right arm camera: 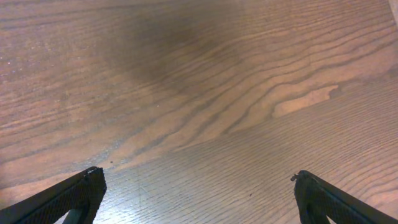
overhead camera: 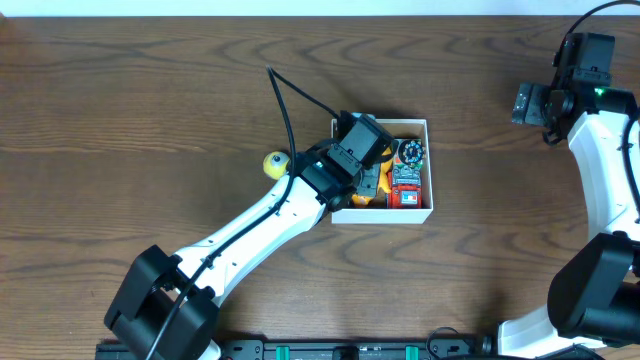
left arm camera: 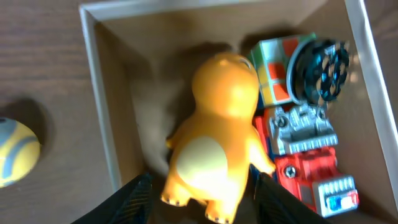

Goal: Pack container
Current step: 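Open left gripper and raise it out of the box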

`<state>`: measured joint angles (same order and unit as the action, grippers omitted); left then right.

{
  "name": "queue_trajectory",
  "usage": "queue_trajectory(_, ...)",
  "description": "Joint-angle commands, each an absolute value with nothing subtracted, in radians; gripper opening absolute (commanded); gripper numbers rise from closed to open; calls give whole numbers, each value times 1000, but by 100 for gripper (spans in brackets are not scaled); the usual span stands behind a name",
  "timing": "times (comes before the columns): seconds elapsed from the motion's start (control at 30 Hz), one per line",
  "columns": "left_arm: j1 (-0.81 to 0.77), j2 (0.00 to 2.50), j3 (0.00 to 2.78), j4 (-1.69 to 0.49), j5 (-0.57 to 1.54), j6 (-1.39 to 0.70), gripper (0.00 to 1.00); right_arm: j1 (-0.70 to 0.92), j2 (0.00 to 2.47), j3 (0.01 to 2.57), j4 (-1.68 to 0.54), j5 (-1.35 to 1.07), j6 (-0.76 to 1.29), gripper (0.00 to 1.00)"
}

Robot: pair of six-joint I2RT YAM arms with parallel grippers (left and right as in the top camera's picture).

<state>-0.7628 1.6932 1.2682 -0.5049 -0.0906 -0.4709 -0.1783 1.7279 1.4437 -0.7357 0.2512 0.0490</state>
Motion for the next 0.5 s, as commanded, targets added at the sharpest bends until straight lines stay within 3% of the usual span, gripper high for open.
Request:
queue_trajectory(0.0, -748, 1670, 1280, -501, -178, -465, 54, -183, 1737, 1459, -733, 255, 66, 99)
queue_trajectory(0.17, -695, 1636, 1281, -516, -216, -473, 54, -183, 1737, 1459, -733, 255, 66, 99)
queue_trajectory(0.3, -624, 1596, 1281, -518, -216, -645, 54, -183, 1737, 1459, -733, 255, 66, 99)
queue_trajectory(0.47, -521, 1568, 1280, -550, -215, -801, 72, -183, 1737, 1459, -733, 255, 66, 99)
